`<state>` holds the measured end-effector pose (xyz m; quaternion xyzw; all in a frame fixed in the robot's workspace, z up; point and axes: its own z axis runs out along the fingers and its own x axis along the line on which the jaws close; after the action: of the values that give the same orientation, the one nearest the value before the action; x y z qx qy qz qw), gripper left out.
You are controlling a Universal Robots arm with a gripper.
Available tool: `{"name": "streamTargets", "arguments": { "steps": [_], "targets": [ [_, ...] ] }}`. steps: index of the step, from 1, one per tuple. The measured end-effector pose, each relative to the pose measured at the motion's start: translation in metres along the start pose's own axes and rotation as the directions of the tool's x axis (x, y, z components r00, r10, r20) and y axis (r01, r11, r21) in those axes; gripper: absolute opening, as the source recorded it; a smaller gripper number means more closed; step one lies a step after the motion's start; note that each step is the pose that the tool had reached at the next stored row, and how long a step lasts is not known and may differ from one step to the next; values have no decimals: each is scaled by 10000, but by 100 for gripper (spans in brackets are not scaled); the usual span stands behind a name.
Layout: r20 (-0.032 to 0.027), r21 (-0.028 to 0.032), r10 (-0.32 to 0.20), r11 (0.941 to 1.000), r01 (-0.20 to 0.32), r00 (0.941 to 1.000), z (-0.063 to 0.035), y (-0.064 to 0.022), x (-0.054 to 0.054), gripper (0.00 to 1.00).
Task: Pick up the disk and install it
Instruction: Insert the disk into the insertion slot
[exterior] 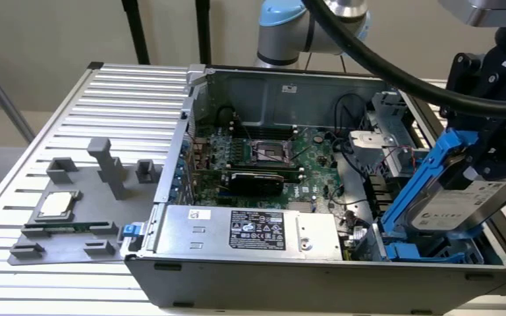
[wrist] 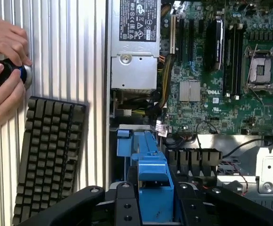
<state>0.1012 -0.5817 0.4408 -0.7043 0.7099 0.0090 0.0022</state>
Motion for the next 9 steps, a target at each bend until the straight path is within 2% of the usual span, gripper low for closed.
{"name": "streamTargets", "arguments": {
  "steps": [4, 9],
  "targets": [
    [-21, -7, 0, 10000, -1, 10000, 32, -18, -18, 0],
    [-79, -31, 3, 10000, -3, 10000, 78, -26, -37, 0]
  ]
}}
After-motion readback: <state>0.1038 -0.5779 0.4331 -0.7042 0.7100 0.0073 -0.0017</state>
